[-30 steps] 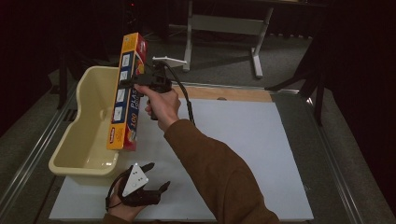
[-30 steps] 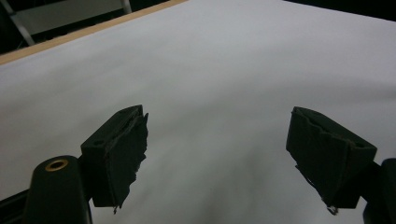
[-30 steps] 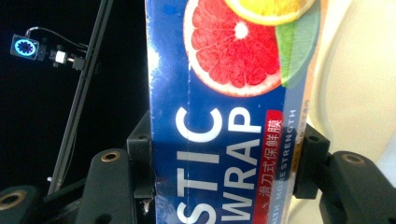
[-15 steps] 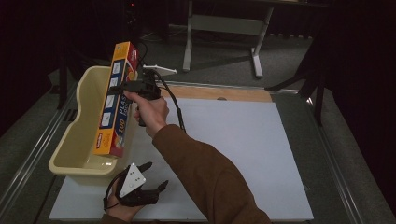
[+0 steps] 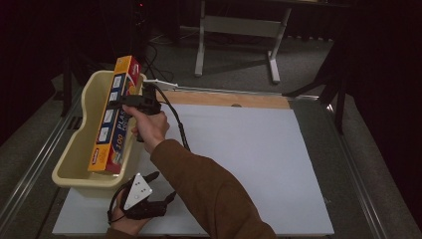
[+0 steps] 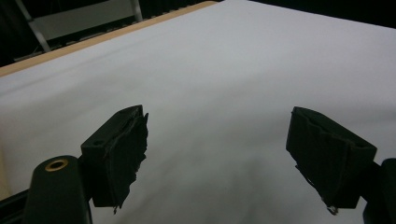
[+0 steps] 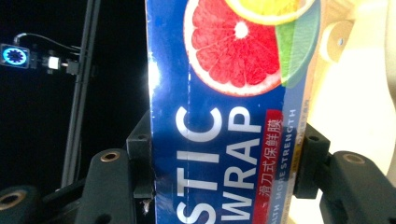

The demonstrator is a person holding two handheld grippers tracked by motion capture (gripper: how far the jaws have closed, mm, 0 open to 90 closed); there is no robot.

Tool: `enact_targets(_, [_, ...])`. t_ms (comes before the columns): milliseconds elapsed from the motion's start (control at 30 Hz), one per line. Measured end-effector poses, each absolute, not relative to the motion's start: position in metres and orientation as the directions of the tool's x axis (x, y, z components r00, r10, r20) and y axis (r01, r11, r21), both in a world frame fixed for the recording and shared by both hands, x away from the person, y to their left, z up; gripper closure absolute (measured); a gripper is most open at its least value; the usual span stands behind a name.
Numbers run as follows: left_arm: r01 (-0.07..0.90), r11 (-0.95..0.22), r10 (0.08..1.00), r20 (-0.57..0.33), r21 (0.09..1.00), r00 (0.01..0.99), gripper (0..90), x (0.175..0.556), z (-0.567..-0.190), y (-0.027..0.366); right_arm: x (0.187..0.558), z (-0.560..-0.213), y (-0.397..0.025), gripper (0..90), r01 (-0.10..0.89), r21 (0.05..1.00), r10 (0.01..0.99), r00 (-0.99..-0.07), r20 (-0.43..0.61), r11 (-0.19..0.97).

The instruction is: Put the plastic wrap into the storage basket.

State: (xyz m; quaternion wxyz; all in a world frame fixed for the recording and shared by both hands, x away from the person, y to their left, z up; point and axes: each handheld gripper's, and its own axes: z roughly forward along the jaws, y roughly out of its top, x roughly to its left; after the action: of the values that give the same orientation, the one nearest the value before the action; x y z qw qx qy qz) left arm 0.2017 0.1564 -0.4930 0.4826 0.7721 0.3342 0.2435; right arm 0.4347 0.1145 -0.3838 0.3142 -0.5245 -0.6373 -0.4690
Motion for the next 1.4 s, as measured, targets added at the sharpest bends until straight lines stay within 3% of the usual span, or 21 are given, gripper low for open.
enact_targets(100, [0.278,-0.311,0.753,0.057,0.909,0.656,20.2,0.202,-0.492,0.158,0.432,-0.389,0.118,41.1,0.958,0.287,0.408,-0.272,0.872,0.024])
enact_targets(367, [0.284,-0.297,0.764,0.049,0.912,0.644,20.2,0.202,-0.491,0.162,0.429,-0.405,0.124,40.9,0.973,0.23,0.414,-0.222,0.883,0.031])
enact_targets(1133, [0.286,-0.281,0.776,0.041,0.916,0.63,20.5,0.202,-0.49,0.166,0.432,-0.406,0.122,36.6,0.979,0.192,0.528,-0.196,0.826,0.064])
enact_targets(1333, [0.288,-0.281,0.774,0.039,0.916,0.631,20.5,0.202,-0.491,0.164,0.432,-0.398,0.118,38.9,0.968,0.231,0.521,-0.246,0.817,0.094])
enact_targets(1400, [0.287,-0.283,0.776,0.042,0.915,0.63,20.6,0.202,-0.491,0.164,0.428,-0.393,0.114,40.6,0.942,0.293,0.544,-0.333,0.771,0.161])
